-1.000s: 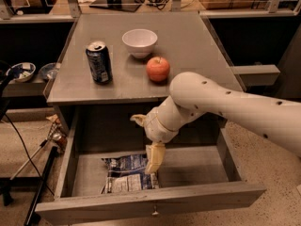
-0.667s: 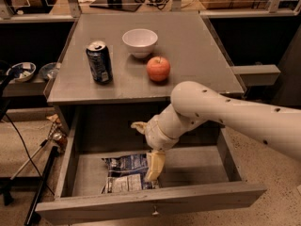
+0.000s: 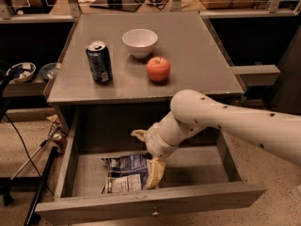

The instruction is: Pick blue chip bag from top drawer and place on counter

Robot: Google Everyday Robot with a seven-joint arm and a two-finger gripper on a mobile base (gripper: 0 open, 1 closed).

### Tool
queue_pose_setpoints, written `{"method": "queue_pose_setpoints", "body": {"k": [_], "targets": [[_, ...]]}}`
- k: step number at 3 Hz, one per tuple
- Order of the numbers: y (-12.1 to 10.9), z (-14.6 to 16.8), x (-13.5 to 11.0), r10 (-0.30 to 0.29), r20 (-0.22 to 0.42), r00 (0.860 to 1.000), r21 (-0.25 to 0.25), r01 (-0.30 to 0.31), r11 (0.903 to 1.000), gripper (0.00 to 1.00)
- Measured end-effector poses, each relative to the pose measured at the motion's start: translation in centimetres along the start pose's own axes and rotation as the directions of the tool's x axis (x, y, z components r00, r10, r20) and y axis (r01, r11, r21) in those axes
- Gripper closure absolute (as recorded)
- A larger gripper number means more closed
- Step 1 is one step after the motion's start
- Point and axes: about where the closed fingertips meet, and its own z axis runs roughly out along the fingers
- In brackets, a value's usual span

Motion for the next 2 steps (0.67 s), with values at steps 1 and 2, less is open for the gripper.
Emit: {"method": "queue_pose_setpoints", "body": {"k": [1, 2], "targets": [[-2.30, -1.39, 2.96, -0.041, -0.071, 0.997, -0.023, 0.039, 0.9990, 0.00], [-1.88, -0.81, 3.11, -0.030, -0.071, 0.997, -0.028, 0.028, 0.9992, 0.00]]}}
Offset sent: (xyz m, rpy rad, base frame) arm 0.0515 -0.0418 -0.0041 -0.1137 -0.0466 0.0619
